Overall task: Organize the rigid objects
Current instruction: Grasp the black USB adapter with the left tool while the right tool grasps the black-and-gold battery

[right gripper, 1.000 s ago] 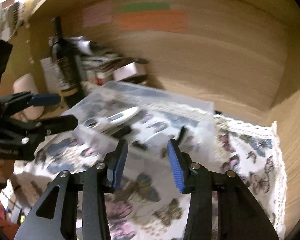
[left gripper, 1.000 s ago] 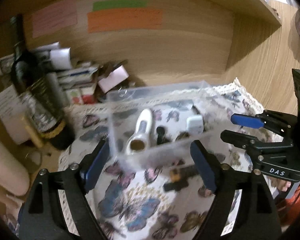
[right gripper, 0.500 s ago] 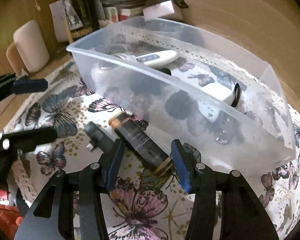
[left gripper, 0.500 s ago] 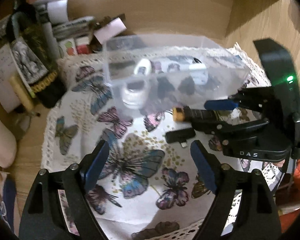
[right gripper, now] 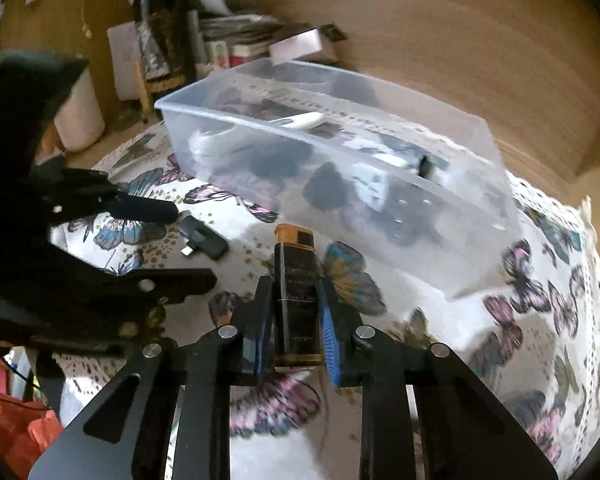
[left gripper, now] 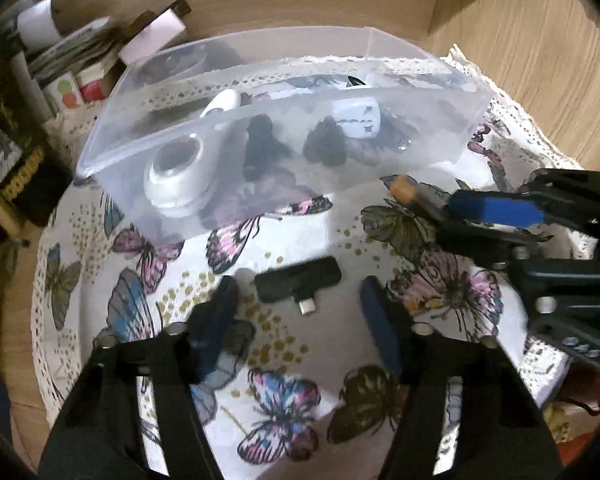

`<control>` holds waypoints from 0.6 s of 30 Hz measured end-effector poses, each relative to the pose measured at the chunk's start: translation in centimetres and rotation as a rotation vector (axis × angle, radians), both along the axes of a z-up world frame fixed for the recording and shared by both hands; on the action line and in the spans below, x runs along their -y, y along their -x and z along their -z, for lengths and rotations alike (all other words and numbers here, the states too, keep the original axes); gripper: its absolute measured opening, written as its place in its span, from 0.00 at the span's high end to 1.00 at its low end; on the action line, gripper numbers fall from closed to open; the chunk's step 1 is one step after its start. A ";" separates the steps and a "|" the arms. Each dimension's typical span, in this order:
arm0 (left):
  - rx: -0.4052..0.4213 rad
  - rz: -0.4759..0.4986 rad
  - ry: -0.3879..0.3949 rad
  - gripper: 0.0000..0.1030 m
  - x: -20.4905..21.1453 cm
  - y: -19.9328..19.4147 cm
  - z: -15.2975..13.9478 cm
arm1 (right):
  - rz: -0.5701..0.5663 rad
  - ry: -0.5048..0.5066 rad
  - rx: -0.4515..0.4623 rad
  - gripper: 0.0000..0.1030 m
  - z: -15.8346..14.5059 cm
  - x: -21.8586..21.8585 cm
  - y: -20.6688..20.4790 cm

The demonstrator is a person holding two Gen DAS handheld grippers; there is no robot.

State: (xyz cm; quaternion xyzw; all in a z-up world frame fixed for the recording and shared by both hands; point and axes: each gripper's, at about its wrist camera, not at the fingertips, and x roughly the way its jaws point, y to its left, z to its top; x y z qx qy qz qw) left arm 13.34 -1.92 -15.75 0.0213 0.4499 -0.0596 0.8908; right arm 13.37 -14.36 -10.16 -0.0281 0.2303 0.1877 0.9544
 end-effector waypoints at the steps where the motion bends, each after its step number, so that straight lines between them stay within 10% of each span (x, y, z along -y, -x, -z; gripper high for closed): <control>1: 0.005 -0.001 -0.007 0.57 0.1 -0.1 -0.1 | 0.005 -0.010 0.004 0.80 -0.1 0.4 0.2; 18: 0.218 -0.055 0.066 0.57 -1.8 1.2 -7.4 | 0.084 -0.109 0.182 0.80 -5.2 3.3 2.5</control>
